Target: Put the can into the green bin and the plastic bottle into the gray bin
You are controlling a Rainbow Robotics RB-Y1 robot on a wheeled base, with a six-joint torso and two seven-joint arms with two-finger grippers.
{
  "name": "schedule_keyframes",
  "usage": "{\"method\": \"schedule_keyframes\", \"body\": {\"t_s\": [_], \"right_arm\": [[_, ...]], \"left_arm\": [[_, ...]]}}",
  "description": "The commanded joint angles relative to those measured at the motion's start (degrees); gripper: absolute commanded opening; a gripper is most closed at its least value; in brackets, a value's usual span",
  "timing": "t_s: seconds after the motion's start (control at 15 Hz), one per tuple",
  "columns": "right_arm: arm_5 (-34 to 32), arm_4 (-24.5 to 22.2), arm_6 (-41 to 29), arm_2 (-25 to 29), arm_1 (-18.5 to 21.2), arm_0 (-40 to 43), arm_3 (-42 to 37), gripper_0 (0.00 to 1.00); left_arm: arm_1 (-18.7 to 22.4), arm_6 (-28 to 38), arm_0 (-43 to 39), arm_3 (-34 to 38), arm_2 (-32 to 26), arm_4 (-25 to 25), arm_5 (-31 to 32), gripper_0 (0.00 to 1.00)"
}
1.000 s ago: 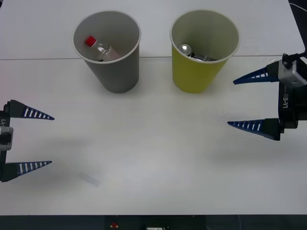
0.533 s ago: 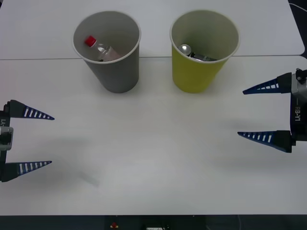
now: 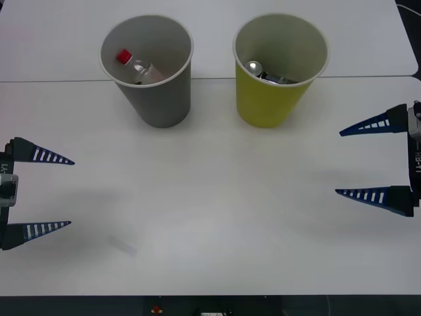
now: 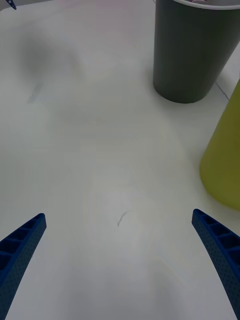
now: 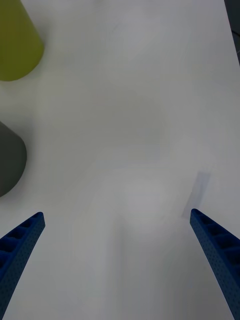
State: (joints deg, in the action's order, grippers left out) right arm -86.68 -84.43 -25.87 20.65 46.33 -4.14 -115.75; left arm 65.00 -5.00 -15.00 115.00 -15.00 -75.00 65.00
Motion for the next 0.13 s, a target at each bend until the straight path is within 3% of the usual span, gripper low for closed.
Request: {"method": "schedule_keyframes", "body": {"t_s": [0.07,0.13], "right_arm": [[-0.2,-0.2,-0.3,0.0,0.2,0.0,0.0,1.00],[-0.2,-0.2,-0.3,0.0,0.2,0.0,0.0,1.00]], "left_arm": [[0.0,0.0,0.0,0.0,0.0,0.0,0.0,1.00],[0.0,0.0,0.0,0.0,0.0,0.0,0.0,1.00]]}}
